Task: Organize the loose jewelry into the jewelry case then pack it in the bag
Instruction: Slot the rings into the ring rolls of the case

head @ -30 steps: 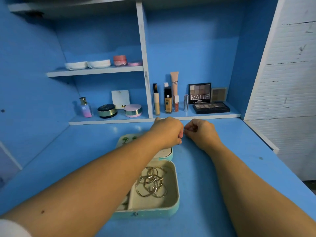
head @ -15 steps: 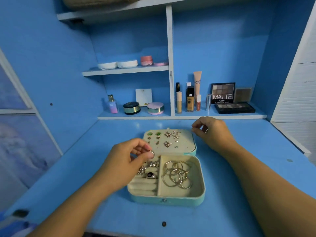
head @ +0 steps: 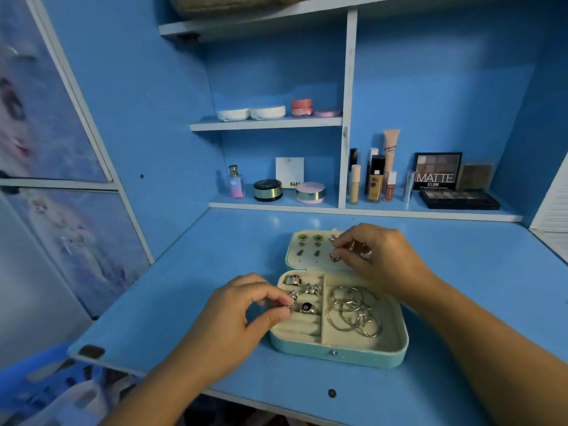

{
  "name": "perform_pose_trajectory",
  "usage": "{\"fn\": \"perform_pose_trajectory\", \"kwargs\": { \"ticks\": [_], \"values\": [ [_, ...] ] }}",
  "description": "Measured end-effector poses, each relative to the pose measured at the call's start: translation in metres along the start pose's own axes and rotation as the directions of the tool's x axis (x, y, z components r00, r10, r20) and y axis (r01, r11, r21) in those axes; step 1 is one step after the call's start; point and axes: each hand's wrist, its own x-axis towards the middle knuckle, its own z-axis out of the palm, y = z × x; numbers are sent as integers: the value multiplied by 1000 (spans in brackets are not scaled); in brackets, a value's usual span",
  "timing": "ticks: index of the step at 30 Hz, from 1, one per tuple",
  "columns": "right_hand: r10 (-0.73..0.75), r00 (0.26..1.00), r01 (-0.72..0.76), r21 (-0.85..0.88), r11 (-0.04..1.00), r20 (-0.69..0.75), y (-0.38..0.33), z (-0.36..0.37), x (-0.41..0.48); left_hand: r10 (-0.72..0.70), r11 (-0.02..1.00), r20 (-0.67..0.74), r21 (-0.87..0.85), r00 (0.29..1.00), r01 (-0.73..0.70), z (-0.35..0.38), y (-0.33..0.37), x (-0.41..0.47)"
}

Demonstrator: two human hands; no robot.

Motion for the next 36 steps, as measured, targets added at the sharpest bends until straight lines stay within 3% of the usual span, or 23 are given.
{"fn": "perform_pose_trajectory", "kwargs": {
  "ticks": [13,18,24,31,36],
  "values": [
    [43,999,-44,30,999,6,3,0,-1,-63,992,141,114,988,47,-11,10,12],
    [54,999,-54,40,998,8,2,1,-1,-44,973,154,230,987,7,-11,14,13],
    [69,997,-70,35,997,21,1,0,-2,-55,959,279,283,959,-28,-12,19,20],
    [67,998,-68,36,997,15,0,-1,-1,-123,946,186,318,975,59,-5,24,18],
    [85,996,-85,25,996,21,0,-1,-2,-191,932,287,353,939,82,-10,26,26]
  ]
}}
